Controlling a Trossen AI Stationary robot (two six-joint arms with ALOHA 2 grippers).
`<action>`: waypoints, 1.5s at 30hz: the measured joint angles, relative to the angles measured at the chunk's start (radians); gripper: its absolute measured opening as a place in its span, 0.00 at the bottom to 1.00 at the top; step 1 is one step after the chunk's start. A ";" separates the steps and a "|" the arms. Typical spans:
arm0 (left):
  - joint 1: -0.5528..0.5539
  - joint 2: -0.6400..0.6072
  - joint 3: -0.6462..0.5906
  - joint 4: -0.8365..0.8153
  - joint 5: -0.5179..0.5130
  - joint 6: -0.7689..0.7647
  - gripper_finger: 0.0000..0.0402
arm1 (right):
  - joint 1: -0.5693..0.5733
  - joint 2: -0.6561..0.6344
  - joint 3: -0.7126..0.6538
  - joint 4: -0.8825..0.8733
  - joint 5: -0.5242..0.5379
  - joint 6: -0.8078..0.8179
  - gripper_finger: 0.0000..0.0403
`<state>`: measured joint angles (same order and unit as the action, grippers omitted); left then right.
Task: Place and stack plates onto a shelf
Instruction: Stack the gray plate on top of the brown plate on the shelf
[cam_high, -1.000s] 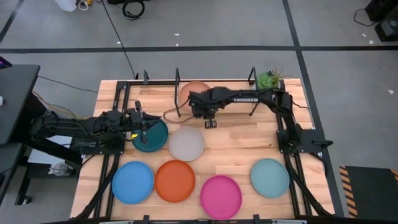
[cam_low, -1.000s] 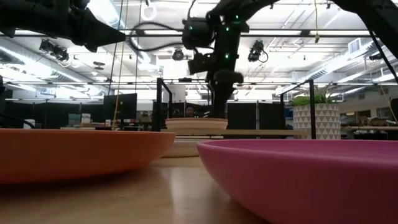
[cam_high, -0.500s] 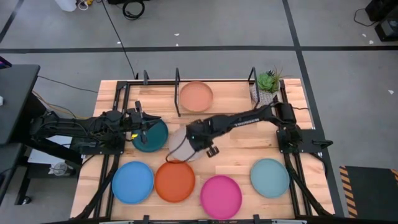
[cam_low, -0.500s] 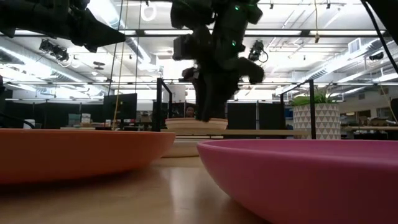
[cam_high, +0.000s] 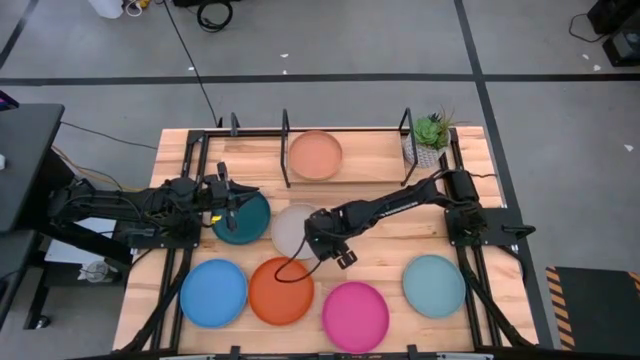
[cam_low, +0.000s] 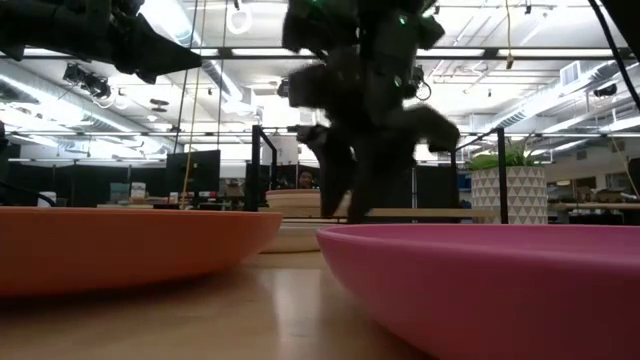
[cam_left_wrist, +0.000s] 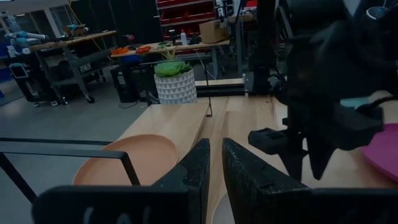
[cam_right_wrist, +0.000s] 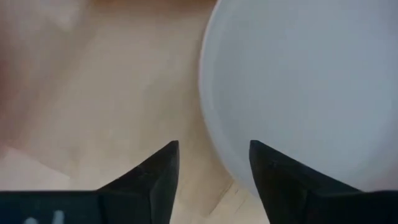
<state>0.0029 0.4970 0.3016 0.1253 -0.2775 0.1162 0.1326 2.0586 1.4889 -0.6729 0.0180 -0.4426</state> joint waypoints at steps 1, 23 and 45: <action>0.000 0.000 0.000 0.000 0.000 0.000 0.13 | 0.000 0.000 -0.013 -0.001 0.014 -0.010 0.51; 0.000 0.000 0.000 -0.001 0.000 0.001 0.13 | 0.000 0.000 -0.039 -0.036 0.037 -0.097 0.07; 0.000 0.000 0.000 -0.013 0.000 0.000 0.13 | 0.004 -0.002 0.407 -0.601 0.026 0.108 0.05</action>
<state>0.0029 0.4973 0.3018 0.1127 -0.2775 0.1162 0.1363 2.0571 1.8956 -1.2744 0.0440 -0.3349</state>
